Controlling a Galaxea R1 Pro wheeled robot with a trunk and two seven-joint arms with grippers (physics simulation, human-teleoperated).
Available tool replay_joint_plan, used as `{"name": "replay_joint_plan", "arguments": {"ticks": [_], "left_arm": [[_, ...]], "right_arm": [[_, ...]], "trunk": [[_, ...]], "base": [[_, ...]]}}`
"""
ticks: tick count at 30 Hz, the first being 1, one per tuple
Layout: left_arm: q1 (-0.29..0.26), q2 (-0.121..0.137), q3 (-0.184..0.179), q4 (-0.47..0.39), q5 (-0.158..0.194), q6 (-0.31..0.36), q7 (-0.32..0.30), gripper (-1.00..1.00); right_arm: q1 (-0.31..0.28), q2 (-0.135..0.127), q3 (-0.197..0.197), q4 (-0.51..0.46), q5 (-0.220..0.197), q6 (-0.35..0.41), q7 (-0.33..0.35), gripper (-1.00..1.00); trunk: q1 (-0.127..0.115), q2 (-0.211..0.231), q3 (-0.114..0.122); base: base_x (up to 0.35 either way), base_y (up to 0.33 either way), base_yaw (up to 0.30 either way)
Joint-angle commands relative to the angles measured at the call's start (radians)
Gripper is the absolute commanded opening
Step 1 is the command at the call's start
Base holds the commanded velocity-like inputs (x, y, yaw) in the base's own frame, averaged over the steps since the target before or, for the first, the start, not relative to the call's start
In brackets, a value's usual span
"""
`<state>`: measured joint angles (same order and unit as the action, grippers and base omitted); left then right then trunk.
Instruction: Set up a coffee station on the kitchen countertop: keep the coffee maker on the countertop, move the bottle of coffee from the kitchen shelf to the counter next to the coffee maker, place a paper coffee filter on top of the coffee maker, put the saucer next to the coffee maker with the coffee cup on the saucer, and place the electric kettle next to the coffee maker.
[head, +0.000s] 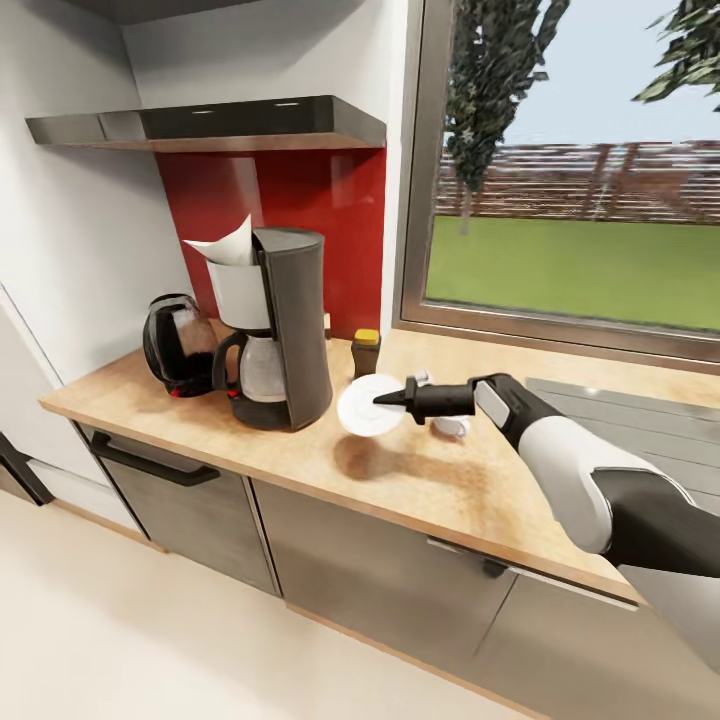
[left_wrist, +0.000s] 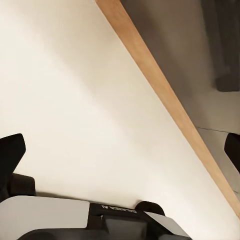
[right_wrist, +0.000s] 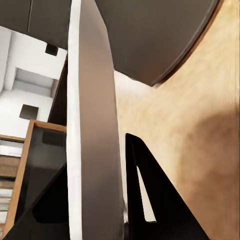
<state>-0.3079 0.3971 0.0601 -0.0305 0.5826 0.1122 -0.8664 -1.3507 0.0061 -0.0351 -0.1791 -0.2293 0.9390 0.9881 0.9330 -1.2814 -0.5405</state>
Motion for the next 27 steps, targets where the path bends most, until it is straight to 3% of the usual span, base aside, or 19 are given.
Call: {"name": "replay_joint_plan", "arguments": {"ticks": [1, 5, 10, 19, 23, 27], "left_arm": [[0.0, 0.0, 0.006, 0.0, 0.0, 0.01, -0.004, 1.0], [0.0, 0.0, 0.006, 0.0, 0.0, 0.01, -0.003, 1.0], [0.0, 0.001, 0.006, 0.0, 0.0, 0.01, -0.003, 1.0], [0.0, 0.001, 0.006, 0.0, 0.0, 0.01, -0.004, 1.0], [0.0, 0.001, 0.006, 0.0, 0.0, 0.01, -0.004, 1.0], [0.0, 0.002, 0.006, 0.0, 0.0, 0.01, -0.003, 1.0]], "right_arm": [[-0.001, 0.001, -0.006, 0.002, -0.005, 0.009, -0.011, -1.0], [-0.001, 0.001, -0.006, 0.017, -0.007, 0.009, -0.034, -1.0], [-0.001, 0.002, -0.006, 0.026, -0.078, 0.008, -0.039, -1.0], [-0.001, 0.002, -0.006, 0.027, -0.093, 0.008, -0.045, -1.0], [-0.001, 0.002, -0.006, 0.027, -0.098, 0.006, -0.107, -1.0], [-0.001, 0.002, -0.006, 0.027, -0.121, 0.006, -0.124, -1.0]], "trunk": [[0.0, -0.001, -0.001], [0.0, -0.001, -0.001], [0.0, -0.001, -0.001], [0.0, -0.001, -0.001], [0.0, -0.001, -0.001], [0.0, -0.001, -0.001]], "base": [[0.0, 0.0, 0.0], [0.0, 0.0, 0.0], [0.001, 0.013, 0.0], [0.018, 0.081, 0.0], [0.001, 0.127, 0.0], [0.0, 0.033, 0.0]]}}
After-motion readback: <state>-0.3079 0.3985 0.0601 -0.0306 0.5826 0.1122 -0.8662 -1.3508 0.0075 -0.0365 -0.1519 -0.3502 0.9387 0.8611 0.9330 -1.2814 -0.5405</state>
